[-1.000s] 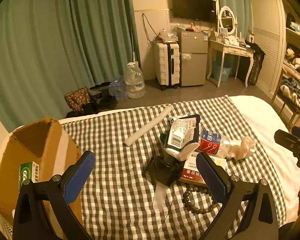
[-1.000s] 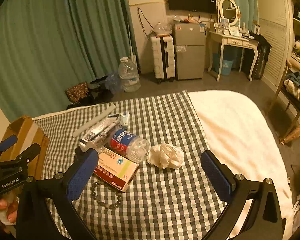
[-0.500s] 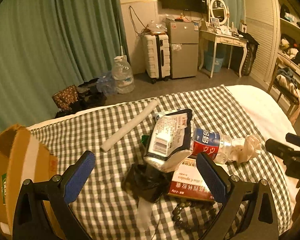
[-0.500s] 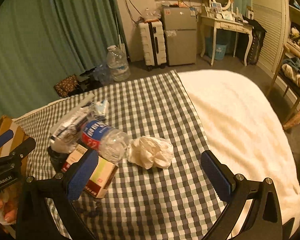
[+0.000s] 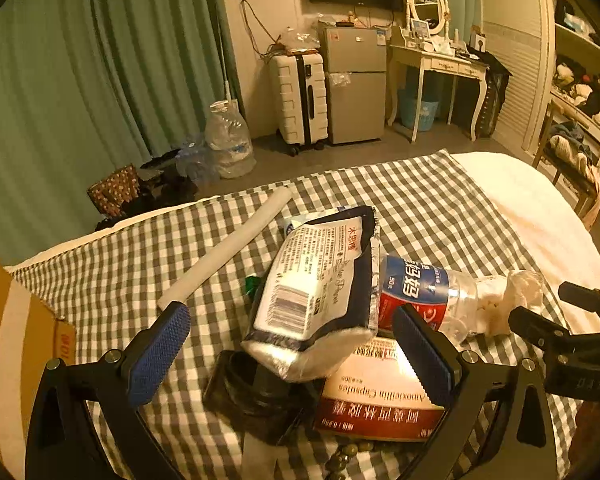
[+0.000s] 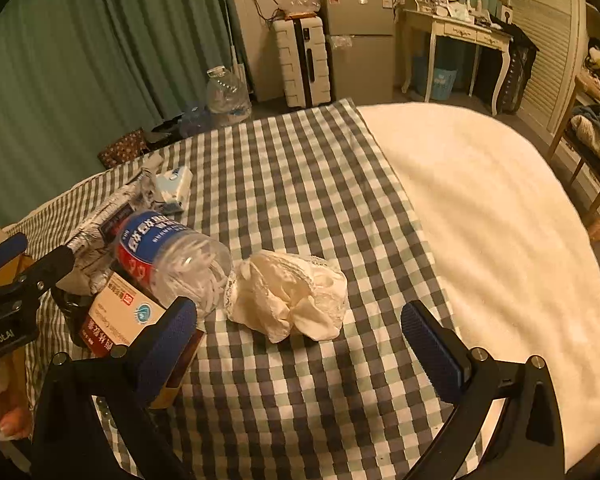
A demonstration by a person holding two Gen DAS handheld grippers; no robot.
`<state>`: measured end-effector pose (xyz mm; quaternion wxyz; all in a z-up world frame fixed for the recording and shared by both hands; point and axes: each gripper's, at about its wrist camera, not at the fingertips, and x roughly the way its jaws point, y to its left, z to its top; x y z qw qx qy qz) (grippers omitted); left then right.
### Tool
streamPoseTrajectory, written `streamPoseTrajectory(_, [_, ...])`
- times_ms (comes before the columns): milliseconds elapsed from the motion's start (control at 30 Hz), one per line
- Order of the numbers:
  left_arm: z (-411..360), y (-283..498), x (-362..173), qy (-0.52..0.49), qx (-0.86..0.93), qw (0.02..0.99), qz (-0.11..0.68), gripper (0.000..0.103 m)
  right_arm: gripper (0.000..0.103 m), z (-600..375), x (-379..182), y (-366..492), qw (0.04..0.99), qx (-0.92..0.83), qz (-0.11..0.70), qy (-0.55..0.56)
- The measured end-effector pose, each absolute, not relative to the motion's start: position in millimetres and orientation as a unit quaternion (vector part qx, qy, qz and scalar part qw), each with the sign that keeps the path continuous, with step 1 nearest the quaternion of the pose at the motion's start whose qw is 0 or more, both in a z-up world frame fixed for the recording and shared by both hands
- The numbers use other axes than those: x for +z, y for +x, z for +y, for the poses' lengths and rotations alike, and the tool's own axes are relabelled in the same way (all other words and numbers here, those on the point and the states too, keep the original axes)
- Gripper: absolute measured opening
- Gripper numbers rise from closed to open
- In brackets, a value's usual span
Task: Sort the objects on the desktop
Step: 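Grasp the white-blue wet-wipes pack with the left gripper while the right grasps the white lace cloth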
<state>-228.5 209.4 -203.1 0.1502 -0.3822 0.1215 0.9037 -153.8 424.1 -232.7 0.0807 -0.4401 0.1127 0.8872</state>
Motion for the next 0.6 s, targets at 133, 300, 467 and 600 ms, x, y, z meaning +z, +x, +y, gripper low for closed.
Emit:
streamPoseTrajectory(133, [215,-236,-212,-0.386,0.901,0.155,0.122,0.103,0.101,427,-242,-159,0.080,0.884,0.117,-0.445])
streamPoseTrajectory(300, [218,-244,-225,-0.398,0.896,0.153,0.125,0.095,0.092,419,-251,-167,0.075,0.882,0.106,-0.452])
streamPoseTrajectory(467, [216,-248,-236,-0.409,0.891,0.155,0.123,0.078,0.064,409,-258,-174,0.074,0.880,0.078,-0.462])
streamPoseTrajectory(600, [215,-248,-244,-0.422,0.885,0.152,0.126,0.053,0.053,410,-264,-176,0.073,0.877,0.081,-0.468])
